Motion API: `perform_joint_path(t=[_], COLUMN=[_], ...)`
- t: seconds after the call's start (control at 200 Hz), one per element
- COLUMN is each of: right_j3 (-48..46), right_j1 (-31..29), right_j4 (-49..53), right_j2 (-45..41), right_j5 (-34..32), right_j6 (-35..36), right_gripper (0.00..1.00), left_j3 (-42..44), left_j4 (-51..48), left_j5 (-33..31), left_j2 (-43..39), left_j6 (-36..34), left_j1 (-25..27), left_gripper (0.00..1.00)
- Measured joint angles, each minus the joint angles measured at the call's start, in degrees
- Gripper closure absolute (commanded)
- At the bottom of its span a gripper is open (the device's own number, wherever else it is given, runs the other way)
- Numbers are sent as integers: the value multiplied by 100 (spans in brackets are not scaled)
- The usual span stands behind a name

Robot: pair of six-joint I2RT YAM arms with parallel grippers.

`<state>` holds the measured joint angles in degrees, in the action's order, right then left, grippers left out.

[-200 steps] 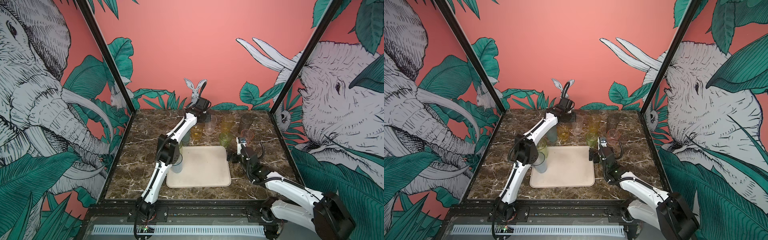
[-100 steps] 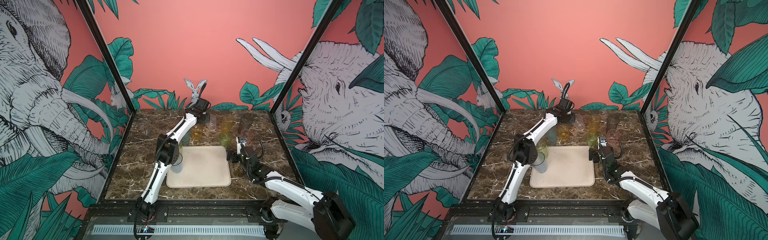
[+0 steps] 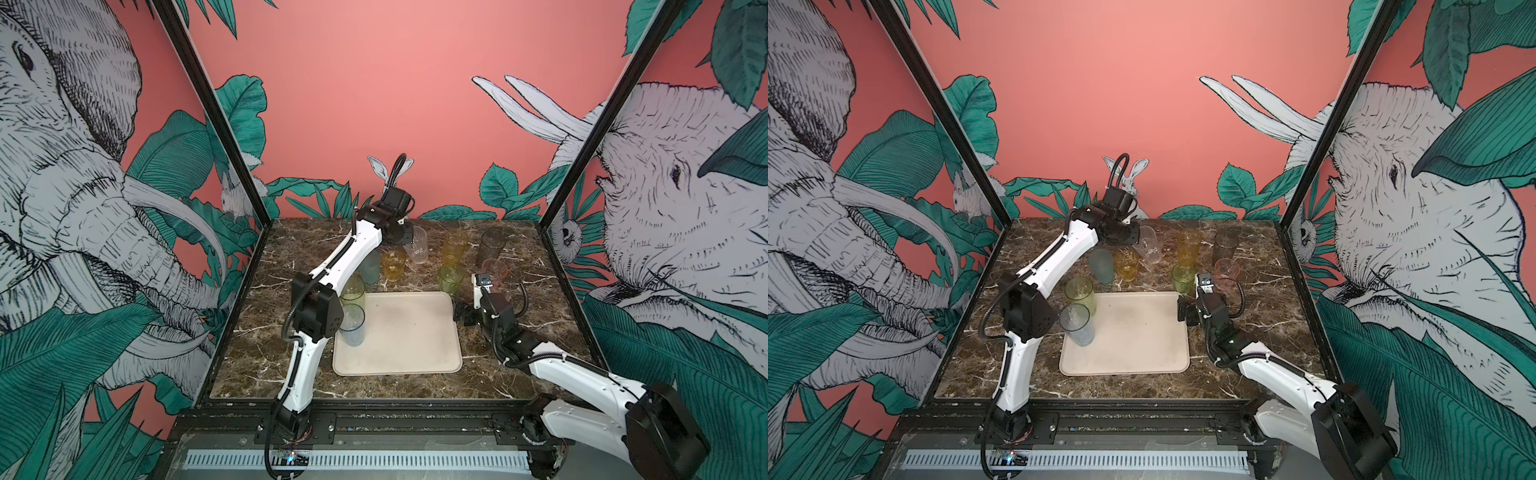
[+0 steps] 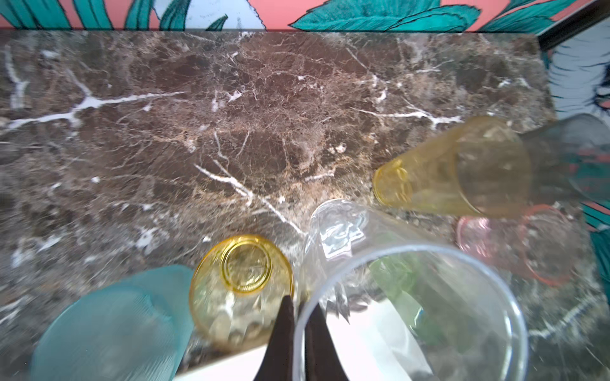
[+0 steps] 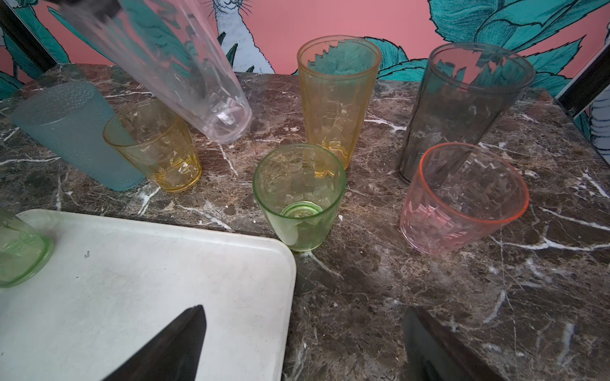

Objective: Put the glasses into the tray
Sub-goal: 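Carry the tall clear cup with the left gripper toward the tray edge nearest the robot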

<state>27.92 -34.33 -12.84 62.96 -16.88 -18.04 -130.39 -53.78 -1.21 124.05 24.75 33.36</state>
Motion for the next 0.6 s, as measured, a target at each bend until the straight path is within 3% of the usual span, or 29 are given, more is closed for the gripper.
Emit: perform_joint_path(t=[0.25, 0.6], right_j3=[0, 0], right_j1=[0, 0], right_j4=[0, -4], right_j2=[0, 31], right_j5=[24, 87], right_j6=[-28, -74], right_gripper=[5, 5], left_j3=[446, 898], left_j4=[-579, -1397], left_j5=[98, 70], left_j2=[-1141, -2114], left_j6=[-190, -289], left_j1=[76, 538], left_gripper=[100, 100])
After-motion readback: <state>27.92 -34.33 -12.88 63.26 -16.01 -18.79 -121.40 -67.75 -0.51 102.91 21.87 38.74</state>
